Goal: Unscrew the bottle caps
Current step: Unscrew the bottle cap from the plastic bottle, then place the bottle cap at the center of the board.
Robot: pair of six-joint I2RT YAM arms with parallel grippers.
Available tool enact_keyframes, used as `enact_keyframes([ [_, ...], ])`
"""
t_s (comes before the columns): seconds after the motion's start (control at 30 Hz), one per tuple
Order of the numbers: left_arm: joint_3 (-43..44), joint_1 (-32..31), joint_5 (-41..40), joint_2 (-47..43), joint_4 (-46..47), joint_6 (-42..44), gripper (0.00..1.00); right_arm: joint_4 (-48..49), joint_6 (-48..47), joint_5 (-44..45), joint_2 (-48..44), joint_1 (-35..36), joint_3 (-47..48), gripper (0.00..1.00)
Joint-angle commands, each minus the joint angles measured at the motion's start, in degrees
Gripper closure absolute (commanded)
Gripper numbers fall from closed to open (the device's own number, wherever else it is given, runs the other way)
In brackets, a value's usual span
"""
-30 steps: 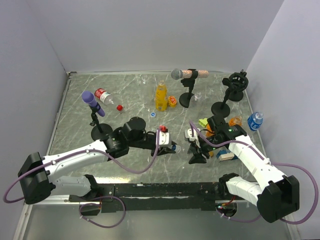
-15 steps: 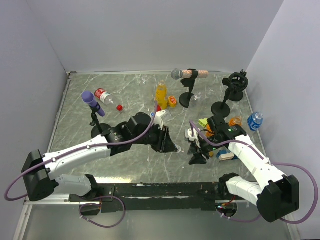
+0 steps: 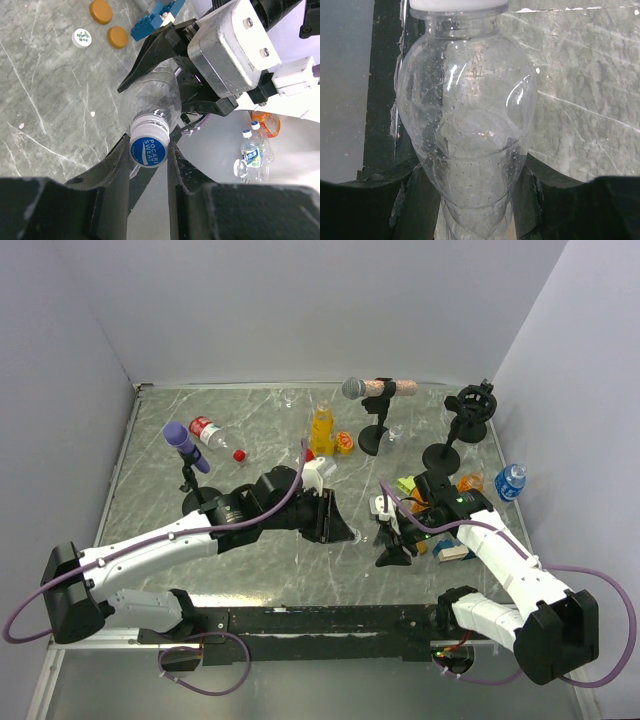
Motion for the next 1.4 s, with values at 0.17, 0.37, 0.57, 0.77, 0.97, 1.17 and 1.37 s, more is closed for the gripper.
enact_keyframes([
  [0.17, 1.07, 0.38, -0.74, -2.74, 3.54, -2.03, 0.96, 0.22, -1.42, -0.06, 0.15, 0.49, 0.09, 0.81],
  [0.37, 0.19, 1.00, -1.36, -4.23, 3.36, -2.20, 0.96, 0.13, -1.42, -0.15, 0.15, 0.49, 0.09, 0.81],
  [0.57, -0.78, 1.70, -3.29, -5.90, 0.82, -1.15, 0.96, 0.13, -1.42, -0.15, 0.24, 0.49, 0.09, 0.81],
  [0.77, -3.85, 3.10, -9.00, -8.27, -2.00, 1.48, 0.96, 0.22, -1.33, -0.15, -0.02, 0.49, 0.09, 0.81],
  [0.97, -8.33, 4.42, -11.38, -6.79, -0.24, 2.98, 0.96, 0.31, -1.24, -0.06, -0.11, 0.49, 0.09, 0.80],
  [1.17, -9.30, 5.13, -12.88, -4.15, 1.25, 4.21, 0.96, 0.31, -1.15, 0.03, -0.11, 0.49, 0.09, 0.80],
  [1.37, -10.18, 7.23, -11.91, 0.77, 4.50, 5.53, 0.94, 0.31, -1.24, -0.06, -0.11, 0.49, 0.09, 0.80],
])
